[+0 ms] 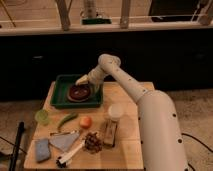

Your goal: Stack bowls into tray

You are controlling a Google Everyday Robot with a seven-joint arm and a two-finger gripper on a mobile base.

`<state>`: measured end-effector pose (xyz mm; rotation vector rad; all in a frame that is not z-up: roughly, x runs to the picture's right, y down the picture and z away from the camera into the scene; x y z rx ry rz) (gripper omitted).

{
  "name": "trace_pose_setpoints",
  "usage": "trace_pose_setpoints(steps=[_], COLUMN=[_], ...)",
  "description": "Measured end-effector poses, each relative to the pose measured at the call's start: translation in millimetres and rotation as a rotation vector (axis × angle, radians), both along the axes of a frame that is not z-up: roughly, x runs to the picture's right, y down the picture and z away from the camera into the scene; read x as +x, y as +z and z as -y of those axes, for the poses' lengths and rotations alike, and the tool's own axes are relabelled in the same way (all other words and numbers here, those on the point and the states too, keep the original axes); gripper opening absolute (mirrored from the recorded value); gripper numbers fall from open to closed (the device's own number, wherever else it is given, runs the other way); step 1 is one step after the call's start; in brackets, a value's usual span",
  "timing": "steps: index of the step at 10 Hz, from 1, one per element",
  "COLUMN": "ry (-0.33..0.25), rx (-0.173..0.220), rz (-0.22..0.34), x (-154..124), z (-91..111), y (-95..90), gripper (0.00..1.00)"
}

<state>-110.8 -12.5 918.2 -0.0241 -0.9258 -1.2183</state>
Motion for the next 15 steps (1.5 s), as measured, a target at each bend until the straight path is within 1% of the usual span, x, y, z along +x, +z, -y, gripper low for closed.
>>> trace_pose_setpoints(steps=[3, 7, 12, 15], ry=[0.024, 0.043, 0.048, 0.048], rx=[0.025, 0.051, 0.06, 0.062], rz=[-0.031, -0.053, -0.054, -0.055], x=[1.4, 5.3, -0.6, -0.5], z=[11.7, 25.4, 36.0, 36.6], y=[-4.2, -7.3, -6.8, -7.2], gripper=[0.8, 0.8, 0.8, 0.8])
